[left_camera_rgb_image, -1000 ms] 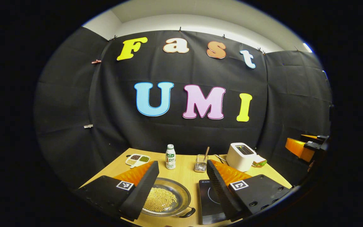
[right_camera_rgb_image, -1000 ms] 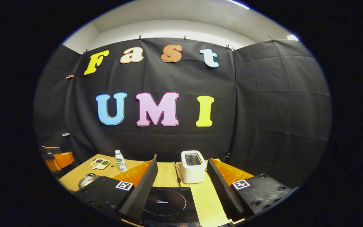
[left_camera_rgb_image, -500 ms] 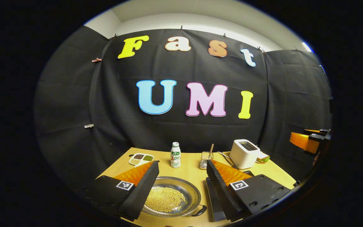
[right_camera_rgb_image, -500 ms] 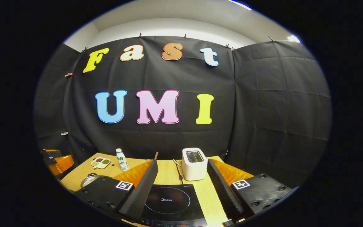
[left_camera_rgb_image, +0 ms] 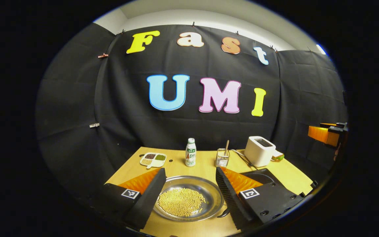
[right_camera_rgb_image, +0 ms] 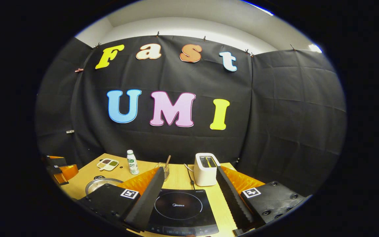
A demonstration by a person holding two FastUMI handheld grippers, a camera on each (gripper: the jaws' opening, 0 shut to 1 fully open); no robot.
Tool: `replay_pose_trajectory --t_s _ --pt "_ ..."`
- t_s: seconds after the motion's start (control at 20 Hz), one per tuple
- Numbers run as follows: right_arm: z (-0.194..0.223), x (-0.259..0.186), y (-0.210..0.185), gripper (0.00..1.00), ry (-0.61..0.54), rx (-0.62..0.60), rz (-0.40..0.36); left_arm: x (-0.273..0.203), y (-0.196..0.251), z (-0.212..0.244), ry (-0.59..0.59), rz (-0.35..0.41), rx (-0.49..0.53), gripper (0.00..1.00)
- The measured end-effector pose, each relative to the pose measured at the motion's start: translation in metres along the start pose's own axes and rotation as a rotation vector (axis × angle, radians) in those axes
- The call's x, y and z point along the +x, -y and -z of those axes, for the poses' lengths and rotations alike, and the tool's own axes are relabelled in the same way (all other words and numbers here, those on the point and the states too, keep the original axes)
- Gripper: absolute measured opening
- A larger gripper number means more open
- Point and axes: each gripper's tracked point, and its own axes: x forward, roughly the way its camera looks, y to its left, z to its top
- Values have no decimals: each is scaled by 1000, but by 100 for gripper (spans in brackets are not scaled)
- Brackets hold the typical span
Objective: First push the handle of the pot to place it horizontally, then grasp the pot with both hands and set it on the induction cooktop.
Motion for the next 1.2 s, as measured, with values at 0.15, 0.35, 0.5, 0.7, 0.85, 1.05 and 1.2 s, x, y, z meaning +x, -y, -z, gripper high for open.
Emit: replay_pose_trajectory --t_s 0.15,0.35,0.5,0.7,0.85,1.05,1.2 --pt "-4 2 -11 98 18 30 -22 -3 1 29 -97 41 -40 81" --pt "4 10 -17 96 14 33 -53 -5 12 68 -217 83 -45 45" --pt "12 16 -11 98 -3 24 -68 -9 24 103 -316 106 -53 24" --pt "20 34 0 98 -25 45 -68 -10 33 145 -450 98 -56 5" --pt "27 40 2 98 -43 42 -77 -11 45 175 -544 127 -16 5" --pt "28 38 4 98 -39 31 -116 -13 49 213 -639 154 121 5" --pt "26 39 18 98 -36 36 -103 -10 59 234 -682 195 204 5"
